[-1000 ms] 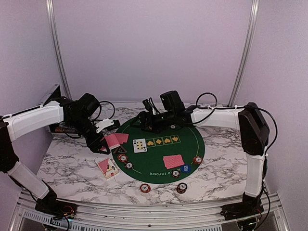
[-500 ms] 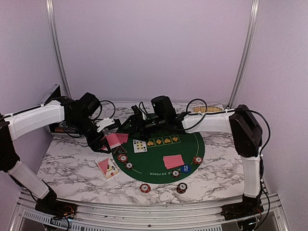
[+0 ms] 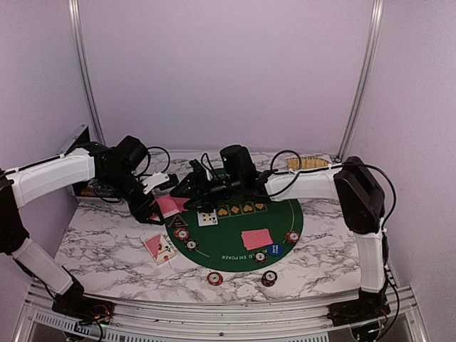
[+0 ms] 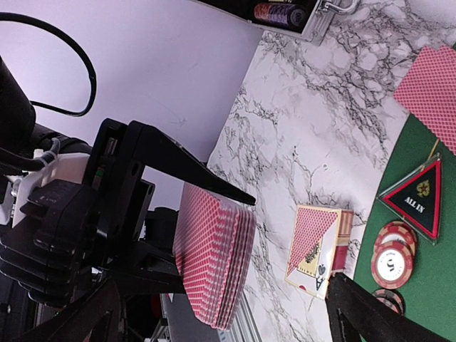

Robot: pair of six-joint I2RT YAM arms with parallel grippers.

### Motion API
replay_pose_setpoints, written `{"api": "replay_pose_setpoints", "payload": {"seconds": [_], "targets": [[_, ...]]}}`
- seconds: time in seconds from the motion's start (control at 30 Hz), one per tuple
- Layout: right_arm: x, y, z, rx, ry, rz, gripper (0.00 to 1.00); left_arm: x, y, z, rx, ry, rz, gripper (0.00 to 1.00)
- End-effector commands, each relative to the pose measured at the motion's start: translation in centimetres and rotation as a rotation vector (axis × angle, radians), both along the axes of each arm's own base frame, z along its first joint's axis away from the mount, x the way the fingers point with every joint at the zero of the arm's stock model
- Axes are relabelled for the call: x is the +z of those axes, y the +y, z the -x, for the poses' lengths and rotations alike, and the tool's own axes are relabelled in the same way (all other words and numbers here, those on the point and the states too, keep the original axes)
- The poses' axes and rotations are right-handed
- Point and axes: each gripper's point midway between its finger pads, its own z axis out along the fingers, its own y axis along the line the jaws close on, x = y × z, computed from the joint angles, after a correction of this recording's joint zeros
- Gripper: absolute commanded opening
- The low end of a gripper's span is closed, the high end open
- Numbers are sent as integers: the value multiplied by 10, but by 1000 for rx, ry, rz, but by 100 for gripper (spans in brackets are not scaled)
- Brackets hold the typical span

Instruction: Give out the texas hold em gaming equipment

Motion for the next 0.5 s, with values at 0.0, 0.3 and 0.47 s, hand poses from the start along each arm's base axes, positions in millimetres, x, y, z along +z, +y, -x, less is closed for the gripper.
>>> {"api": "replay_pose_setpoints", "payload": {"seconds": [0.0, 0.3, 0.47], "targets": [[12, 11, 10, 34, -9, -59, 99, 19, -6, -3, -10, -37, 43, 0], [-7, 19, 19, 66, 55, -68, 98, 24, -9, -2, -15, -47, 55, 0], [-15, 20, 19, 65, 73, -60, 95, 27, -10, -1, -17, -54, 59, 0]]}}
